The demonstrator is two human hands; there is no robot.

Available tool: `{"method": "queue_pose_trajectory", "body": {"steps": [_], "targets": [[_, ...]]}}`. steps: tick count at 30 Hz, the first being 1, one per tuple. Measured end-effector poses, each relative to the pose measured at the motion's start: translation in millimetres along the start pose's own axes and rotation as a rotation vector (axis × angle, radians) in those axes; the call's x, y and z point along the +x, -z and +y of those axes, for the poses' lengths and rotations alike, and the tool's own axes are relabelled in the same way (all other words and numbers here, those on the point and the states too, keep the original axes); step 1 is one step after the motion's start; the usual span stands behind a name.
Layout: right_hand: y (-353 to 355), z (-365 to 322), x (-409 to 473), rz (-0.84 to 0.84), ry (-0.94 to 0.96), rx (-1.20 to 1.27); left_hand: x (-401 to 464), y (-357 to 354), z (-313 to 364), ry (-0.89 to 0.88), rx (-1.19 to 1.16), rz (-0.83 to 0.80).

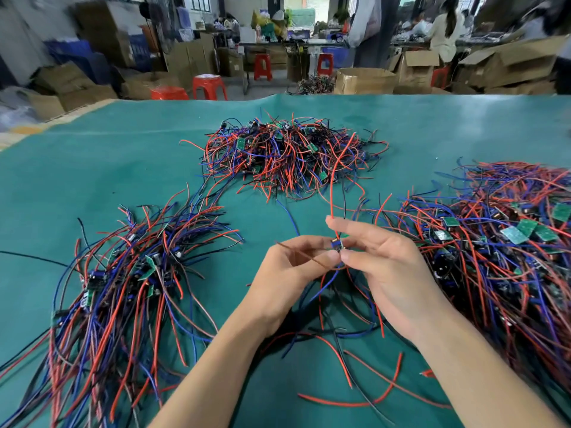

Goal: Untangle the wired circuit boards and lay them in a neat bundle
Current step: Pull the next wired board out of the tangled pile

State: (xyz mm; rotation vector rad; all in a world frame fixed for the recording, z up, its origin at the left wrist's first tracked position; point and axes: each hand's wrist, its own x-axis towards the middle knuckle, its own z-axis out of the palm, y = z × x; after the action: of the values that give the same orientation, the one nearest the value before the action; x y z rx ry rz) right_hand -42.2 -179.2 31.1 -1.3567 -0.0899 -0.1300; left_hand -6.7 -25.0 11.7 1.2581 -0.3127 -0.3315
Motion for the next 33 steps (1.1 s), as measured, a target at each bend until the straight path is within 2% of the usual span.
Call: {"method": "queue_pose_trajectory", "body": {"steps": [5, 16, 19, 23, 28, 33], "targets": [[-0.9, 0.3, 0.5, -0.023, -0.017, 0.018, 0.1, 0.2, -0.5, -0.023, 0.001, 0.013], [-2.1, 1.2, 0.5, -0.067, -0.035, 0.098, 1.8, 3.0, 1.3, 0.020, -0.181, 0.013], [-3.8, 0.6, -0.1, 0.024, 0.022, 0.077, 1.1, 1.9, 3.8, 0.027, -0.181, 0.009], [-5.6, 5.4, 0.3, 0.246, 0.107, -0.175, -0.3, 0.2, 5.3, 0.007, -0.195, 0.027], [-4.1, 4.8, -1.1, 0.214, 0.052, -0.276, -1.6, 0.4, 5.3, 0.005, -0.118, 0.019], [-1.6, 3.5, 0.9, 0.197, -0.043, -0.179, -1.8, 1.4, 4.8, 0.017, -0.097, -0.018]]}}
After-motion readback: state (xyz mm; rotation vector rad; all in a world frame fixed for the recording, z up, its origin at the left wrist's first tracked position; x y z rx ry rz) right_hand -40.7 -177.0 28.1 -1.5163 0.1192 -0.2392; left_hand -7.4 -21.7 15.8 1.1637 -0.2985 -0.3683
